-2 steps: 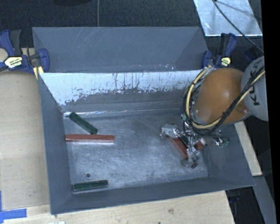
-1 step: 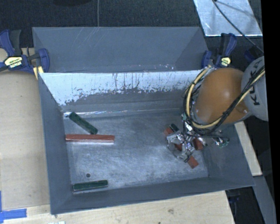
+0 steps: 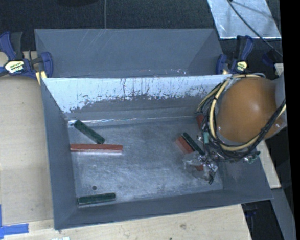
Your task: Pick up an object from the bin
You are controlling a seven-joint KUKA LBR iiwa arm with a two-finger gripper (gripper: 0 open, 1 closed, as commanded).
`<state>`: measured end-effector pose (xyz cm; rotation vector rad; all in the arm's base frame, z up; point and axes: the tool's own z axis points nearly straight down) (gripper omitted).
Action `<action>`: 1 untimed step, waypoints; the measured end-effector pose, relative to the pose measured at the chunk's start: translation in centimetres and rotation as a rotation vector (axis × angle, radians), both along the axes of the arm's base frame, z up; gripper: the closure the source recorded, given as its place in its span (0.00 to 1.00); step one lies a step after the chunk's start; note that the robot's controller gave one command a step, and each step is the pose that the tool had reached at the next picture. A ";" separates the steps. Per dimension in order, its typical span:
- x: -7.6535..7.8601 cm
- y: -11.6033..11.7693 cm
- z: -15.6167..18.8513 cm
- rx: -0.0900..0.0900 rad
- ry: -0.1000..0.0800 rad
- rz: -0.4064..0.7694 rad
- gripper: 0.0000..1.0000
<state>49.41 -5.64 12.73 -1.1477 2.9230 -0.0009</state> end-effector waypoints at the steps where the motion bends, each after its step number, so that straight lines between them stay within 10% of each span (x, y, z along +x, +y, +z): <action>1: 0.0 0.0 -0.1 0.001 0.002 -0.003 0.00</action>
Offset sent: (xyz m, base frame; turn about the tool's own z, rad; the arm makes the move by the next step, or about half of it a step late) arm 0.0000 0.0000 0.0000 0.0000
